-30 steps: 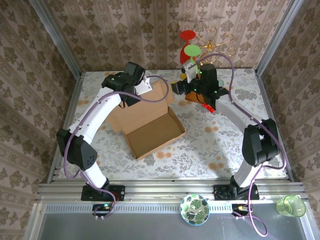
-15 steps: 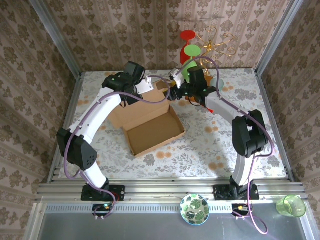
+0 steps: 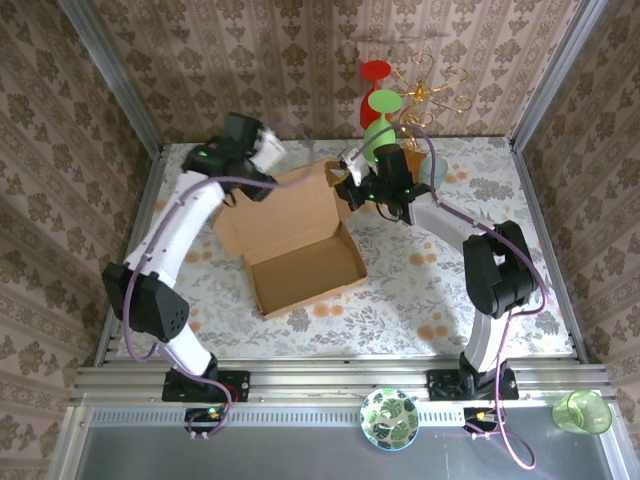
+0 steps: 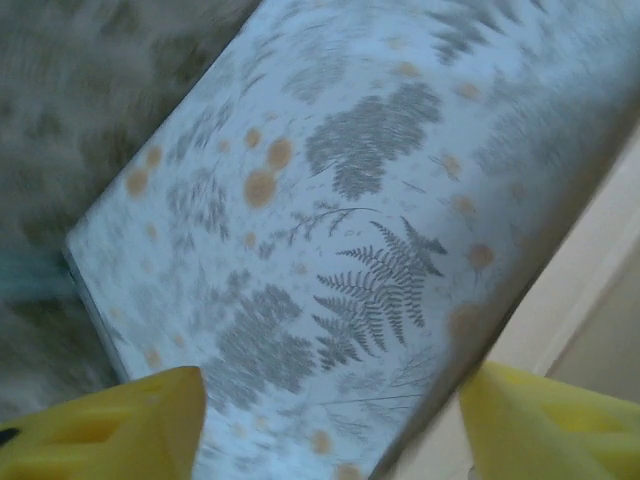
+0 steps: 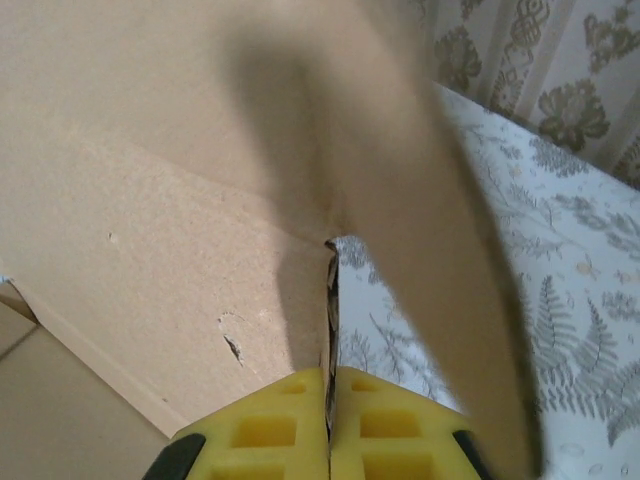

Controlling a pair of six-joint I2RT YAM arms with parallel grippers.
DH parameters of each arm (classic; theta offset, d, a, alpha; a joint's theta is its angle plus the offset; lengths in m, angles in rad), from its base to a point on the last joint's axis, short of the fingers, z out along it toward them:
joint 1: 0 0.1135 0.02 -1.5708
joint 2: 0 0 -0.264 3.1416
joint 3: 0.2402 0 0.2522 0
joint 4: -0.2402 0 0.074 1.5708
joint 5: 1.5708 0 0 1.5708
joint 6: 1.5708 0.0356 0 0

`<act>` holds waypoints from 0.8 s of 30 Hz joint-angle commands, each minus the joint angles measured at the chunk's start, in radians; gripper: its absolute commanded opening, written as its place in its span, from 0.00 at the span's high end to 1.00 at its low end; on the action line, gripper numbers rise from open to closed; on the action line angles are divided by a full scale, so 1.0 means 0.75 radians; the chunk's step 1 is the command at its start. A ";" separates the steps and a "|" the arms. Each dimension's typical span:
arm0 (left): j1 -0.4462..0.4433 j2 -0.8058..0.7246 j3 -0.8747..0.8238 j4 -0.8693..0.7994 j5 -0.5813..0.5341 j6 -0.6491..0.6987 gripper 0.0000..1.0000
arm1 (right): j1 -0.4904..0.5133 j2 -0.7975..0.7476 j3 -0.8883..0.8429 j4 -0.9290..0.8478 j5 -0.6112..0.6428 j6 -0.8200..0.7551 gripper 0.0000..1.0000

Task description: Fold the paper box

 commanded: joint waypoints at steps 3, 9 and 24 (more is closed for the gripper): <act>0.578 -0.108 -0.060 -0.150 0.562 -0.984 0.33 | -0.002 -0.111 -0.098 0.119 0.039 -0.089 1.00; 0.841 -0.194 -0.410 0.008 0.786 -1.117 0.40 | 0.001 -0.131 -0.129 0.129 0.027 -0.112 1.00; 0.641 -0.365 -0.981 0.585 1.036 -2.003 0.48 | 0.046 -0.168 -0.323 0.510 0.270 0.006 1.00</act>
